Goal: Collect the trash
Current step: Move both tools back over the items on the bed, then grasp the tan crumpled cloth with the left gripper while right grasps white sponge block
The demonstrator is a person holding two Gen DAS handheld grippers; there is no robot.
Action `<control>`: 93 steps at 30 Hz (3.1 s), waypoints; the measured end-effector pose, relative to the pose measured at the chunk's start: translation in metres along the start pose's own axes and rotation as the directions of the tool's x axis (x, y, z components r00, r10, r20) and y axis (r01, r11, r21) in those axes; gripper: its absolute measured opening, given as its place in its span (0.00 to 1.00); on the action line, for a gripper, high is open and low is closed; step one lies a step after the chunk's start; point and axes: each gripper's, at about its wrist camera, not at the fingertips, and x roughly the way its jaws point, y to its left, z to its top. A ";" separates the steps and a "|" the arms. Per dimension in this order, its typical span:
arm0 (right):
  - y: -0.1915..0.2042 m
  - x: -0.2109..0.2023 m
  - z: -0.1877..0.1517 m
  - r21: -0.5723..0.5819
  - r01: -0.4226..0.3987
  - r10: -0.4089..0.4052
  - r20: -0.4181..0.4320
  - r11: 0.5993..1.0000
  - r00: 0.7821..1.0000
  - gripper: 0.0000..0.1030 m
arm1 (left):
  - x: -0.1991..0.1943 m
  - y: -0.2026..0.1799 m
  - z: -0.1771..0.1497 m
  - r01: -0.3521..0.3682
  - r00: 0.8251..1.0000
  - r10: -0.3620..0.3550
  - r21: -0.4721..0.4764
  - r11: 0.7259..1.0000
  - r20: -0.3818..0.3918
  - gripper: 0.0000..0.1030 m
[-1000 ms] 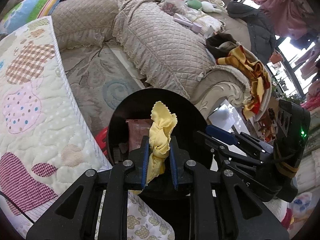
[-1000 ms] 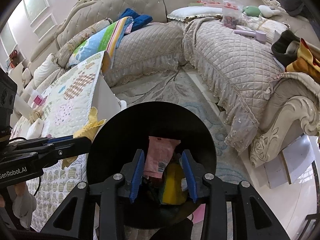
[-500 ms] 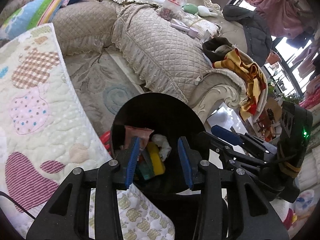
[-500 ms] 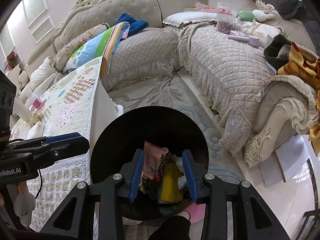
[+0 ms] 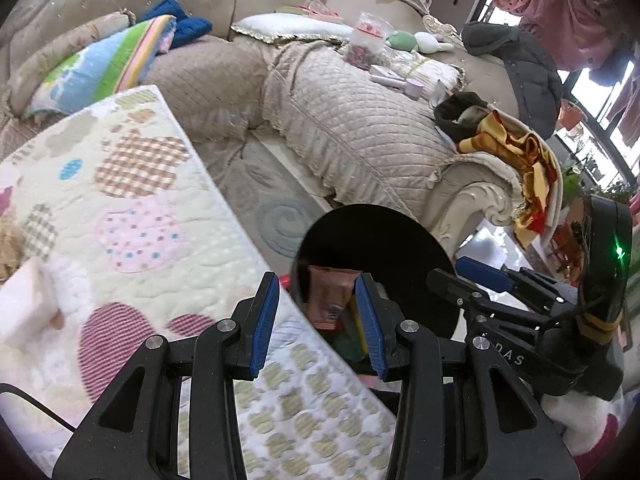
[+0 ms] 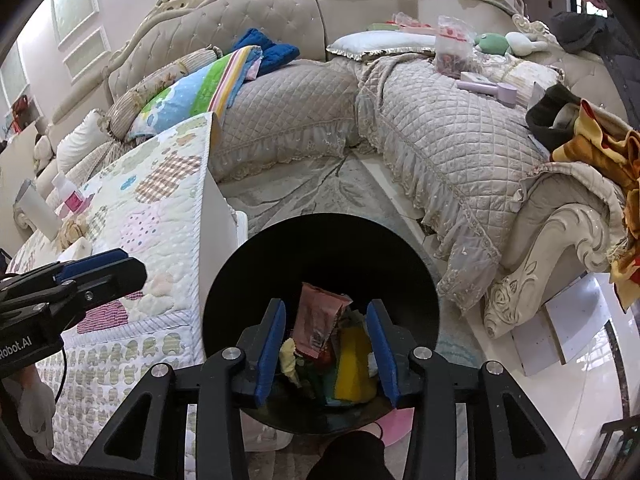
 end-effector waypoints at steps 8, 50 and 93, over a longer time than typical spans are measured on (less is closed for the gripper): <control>0.027 -0.004 0.000 -0.009 -0.012 0.012 0.010 1.000 1.000 0.39 | -0.020 0.025 -0.012 -0.080 0.996 0.081 -0.019 0.997 0.031 0.37; 0.272 0.069 0.013 -0.324 -0.288 0.243 -0.174 0.901 0.954 0.54 | -0.100 0.281 -0.063 -0.239 0.969 0.247 -0.353 0.905 -0.022 0.37; 0.337 0.102 0.055 -0.323 -0.276 0.225 -0.187 0.905 0.956 0.61 | -0.150 0.328 -0.083 -0.164 0.985 0.169 -0.385 0.908 -0.020 0.13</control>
